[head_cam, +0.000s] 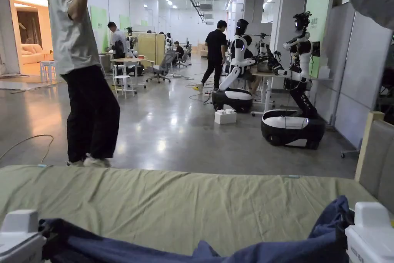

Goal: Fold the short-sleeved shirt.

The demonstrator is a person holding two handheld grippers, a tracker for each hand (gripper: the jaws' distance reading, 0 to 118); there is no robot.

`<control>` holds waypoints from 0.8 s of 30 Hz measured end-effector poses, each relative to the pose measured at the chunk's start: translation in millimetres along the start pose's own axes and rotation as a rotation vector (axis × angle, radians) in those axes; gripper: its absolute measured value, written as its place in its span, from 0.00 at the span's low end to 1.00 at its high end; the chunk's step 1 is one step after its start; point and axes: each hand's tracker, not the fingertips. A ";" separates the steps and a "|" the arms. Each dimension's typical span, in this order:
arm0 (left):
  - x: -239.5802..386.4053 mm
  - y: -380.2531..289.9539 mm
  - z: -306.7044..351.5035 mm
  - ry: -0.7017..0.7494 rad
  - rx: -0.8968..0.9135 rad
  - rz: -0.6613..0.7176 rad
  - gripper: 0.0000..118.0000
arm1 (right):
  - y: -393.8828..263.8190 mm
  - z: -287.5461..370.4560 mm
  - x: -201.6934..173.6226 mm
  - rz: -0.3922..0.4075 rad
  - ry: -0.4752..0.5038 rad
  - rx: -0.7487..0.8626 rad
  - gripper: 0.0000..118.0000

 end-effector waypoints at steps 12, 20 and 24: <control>-41.8 -165.6 25.6 0.022 -0.356 0.127 0.03 | -140.6 80.2 -5.8 0.071 -0.003 -0.198 0.03; -58.7 -204.6 3.4 0.043 -0.429 0.112 0.04 | -193.9 82.9 -10.5 0.007 -0.019 -0.333 0.05; -38.4 -204.9 19.8 0.119 -0.370 -0.050 0.50 | -191.9 90.5 -17.8 0.029 -0.070 -0.339 0.49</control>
